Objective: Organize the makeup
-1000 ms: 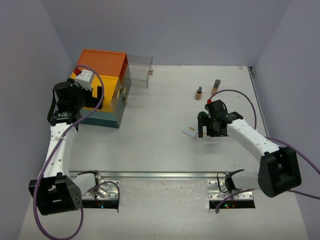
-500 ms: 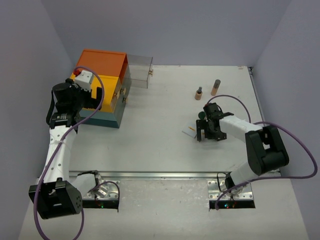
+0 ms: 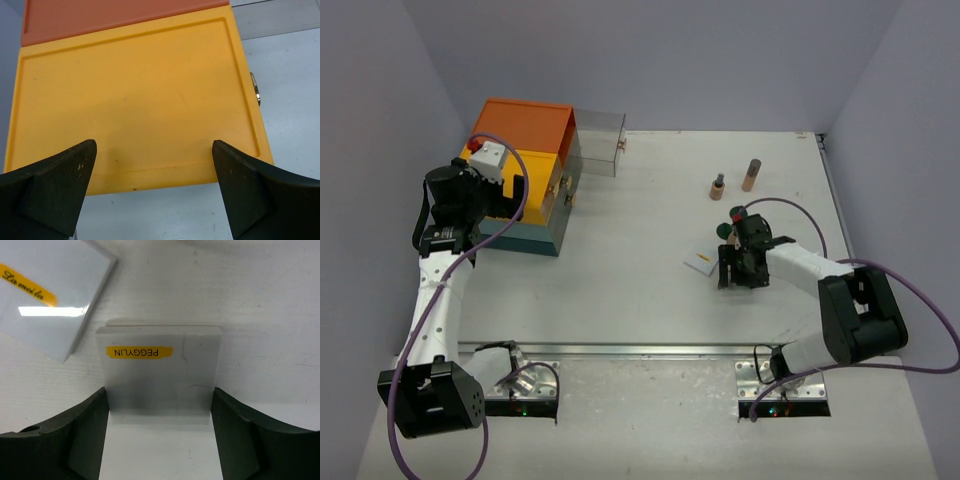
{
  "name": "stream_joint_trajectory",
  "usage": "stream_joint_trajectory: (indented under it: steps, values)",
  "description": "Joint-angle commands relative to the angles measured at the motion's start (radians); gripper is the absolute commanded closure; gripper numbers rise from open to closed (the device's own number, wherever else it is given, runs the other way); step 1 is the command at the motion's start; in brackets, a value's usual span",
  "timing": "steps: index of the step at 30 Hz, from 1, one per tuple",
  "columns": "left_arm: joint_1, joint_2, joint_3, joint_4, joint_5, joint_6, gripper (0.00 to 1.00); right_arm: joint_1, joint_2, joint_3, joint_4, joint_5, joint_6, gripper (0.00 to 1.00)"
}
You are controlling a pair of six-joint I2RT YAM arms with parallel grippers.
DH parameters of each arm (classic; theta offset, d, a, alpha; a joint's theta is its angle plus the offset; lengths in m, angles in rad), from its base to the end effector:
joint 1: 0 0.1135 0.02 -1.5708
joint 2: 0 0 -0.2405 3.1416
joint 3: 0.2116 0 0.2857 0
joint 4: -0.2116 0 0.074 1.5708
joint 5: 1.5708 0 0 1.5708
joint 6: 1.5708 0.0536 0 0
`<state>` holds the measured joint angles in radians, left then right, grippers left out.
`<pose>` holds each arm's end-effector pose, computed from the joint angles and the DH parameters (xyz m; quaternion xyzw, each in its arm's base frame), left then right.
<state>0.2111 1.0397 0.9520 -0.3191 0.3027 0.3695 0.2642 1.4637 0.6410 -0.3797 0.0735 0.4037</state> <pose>0.2934 0.0465 0.3067 0.1480 0.8167 0.0349 0.5567 0.2657 0.0678 0.0698 0.0752 0.9796 0.0259 0.1848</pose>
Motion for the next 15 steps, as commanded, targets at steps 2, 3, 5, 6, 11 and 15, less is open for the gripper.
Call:
stream_joint_trajectory:
  steps: [2,3,5,6,11,15]
  values:
    - [0.008,-0.013,0.018,0.027,0.006,-0.002,0.00,0.000,-0.062,-0.011,-0.067,-0.071,-0.012,0.61]
    - [0.008,-0.013,0.021,0.027,0.008,-0.003,0.00,0.004,-0.081,-0.003,-0.084,-0.090,-0.020,0.61]
    - [0.008,-0.012,0.025,0.025,0.009,-0.005,0.00,0.010,-0.120,0.010,-0.111,-0.109,-0.028,0.61]
    - [0.008,-0.012,0.028,0.026,0.009,-0.006,0.00,0.018,-0.148,0.016,-0.129,-0.127,-0.039,0.61]
    - [0.008,-0.010,0.038,0.026,0.015,-0.020,0.00,0.043,-0.258,0.041,-0.168,-0.221,-0.039,0.65]
    - [0.008,0.001,0.040,0.033,0.027,-0.039,0.00,0.147,-0.339,0.093,-0.145,-0.241,-0.031,0.64]
